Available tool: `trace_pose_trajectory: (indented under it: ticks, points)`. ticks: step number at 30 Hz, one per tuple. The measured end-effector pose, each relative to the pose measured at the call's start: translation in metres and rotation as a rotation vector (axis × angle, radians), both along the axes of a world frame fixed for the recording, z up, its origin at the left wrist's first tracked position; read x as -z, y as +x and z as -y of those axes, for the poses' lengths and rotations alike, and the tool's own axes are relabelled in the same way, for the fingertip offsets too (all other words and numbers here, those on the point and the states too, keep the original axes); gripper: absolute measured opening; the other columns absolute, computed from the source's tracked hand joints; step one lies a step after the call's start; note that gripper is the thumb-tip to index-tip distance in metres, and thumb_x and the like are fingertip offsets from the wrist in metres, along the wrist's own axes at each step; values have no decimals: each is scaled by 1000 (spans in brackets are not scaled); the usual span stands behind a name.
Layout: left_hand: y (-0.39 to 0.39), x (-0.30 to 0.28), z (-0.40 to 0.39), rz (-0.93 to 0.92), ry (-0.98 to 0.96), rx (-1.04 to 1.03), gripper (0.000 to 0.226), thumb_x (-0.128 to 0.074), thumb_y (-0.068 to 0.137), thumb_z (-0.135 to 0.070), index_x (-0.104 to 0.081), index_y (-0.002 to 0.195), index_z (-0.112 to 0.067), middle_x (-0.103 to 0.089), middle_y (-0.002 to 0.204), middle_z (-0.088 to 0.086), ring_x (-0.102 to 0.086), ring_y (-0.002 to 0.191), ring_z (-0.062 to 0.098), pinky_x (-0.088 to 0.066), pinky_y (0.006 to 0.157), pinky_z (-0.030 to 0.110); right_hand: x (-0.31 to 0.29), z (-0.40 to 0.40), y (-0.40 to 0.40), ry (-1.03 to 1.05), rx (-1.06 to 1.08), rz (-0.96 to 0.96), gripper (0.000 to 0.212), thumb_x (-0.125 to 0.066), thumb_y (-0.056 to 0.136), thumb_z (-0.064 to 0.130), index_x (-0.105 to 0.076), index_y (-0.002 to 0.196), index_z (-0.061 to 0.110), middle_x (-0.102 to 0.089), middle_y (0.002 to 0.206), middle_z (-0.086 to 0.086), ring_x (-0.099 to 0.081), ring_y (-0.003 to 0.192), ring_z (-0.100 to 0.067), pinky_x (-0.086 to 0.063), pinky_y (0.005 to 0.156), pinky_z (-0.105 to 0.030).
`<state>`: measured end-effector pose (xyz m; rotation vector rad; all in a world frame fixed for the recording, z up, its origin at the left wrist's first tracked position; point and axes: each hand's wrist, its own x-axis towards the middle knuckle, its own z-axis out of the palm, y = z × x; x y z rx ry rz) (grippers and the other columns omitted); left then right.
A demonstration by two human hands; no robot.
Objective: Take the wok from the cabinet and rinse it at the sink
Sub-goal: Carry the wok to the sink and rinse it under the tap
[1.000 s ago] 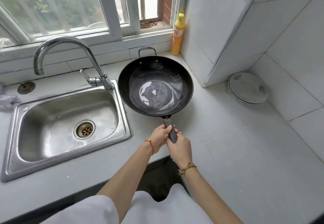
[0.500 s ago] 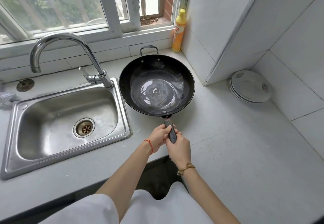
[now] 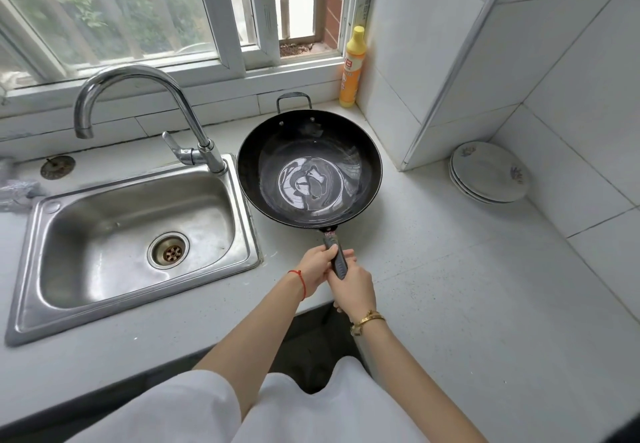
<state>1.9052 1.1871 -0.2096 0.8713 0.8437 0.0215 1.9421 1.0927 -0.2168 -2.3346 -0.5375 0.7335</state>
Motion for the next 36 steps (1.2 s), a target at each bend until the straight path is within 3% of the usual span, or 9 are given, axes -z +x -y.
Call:
trace_pose_trajectory:
  ticks: [3, 7, 11, 14, 17, 23, 30, 36]
  points:
    - [-3, 0, 0, -59, 95, -4, 33, -43, 103, -15, -49, 131, 2, -62, 130, 12, -63, 100, 19, -51, 93, 31, 0, 1, 0, 28, -7, -44, 27, -57, 94, 42, -57, 102, 15, -65, 80, -6, -67, 57, -18, -59, 48, -28]
    - [-10, 1, 2, -129, 189, -11, 34, -50, 101, -18, -54, 131, -2, -62, 117, 13, -59, 103, 20, -52, 79, 24, -3, 5, 1, 35, -34, -105, 32, -56, 94, 45, -54, 103, 14, -67, 82, -9, -64, 52, -16, -59, 49, -27]
    - [-22, 3, 2, -169, 220, -6, 42, -55, 98, -25, -51, 137, -9, -61, 131, 11, -58, 115, 22, -45, 101, 37, -3, 14, 5, 36, -77, -130, 39, -58, 91, 48, -51, 112, 16, -66, 94, -8, -68, 66, -18, -60, 55, -27]
    - [-32, 1, 3, -188, 240, -23, 42, -53, 98, -23, -50, 138, -10, -58, 134, 9, -55, 122, 24, -40, 108, 42, -7, 21, 8, 38, -94, -127, 44, -60, 88, 53, -49, 113, 19, -64, 99, -3, -68, 84, -19, -59, 65, -26]
    - [-36, 2, 6, -205, 266, -31, 41, -52, 99, -23, -50, 138, -11, -58, 135, 9, -55, 123, 25, -40, 108, 43, -12, 25, 10, 43, -94, -127, 48, -61, 87, 54, -51, 116, 17, -63, 102, -4, -65, 90, -19, -57, 67, -25]
    - [-35, 4, 14, -245, 301, -46, 39, -48, 101, -25, -51, 137, -10, -59, 133, 9, -54, 123, 25, -40, 107, 42, -19, 25, 16, 39, -138, -72, 47, -60, 88, 54, -54, 112, 13, -64, 98, -3, -63, 82, -15, -50, 59, -21]
    - [-24, 9, 16, -298, 419, -46, 37, -46, 101, -29, -56, 131, -10, -62, 127, 9, -57, 113, 22, -45, 85, 33, -18, 16, 21, -45, -233, -43, 44, -57, 87, 55, -54, 106, 16, -63, 93, -3, -63, 83, -17, -51, 60, -24]
    - [-6, 10, 10, -305, 492, 4, 37, -45, 101, -36, -62, 119, -8, -65, 109, 8, -58, 100, 20, -49, 95, 39, -17, 2, 24, -132, -229, -12, 43, -55, 89, 53, -57, 100, 12, -65, 88, -5, -62, 76, -21, -49, 59, -29]
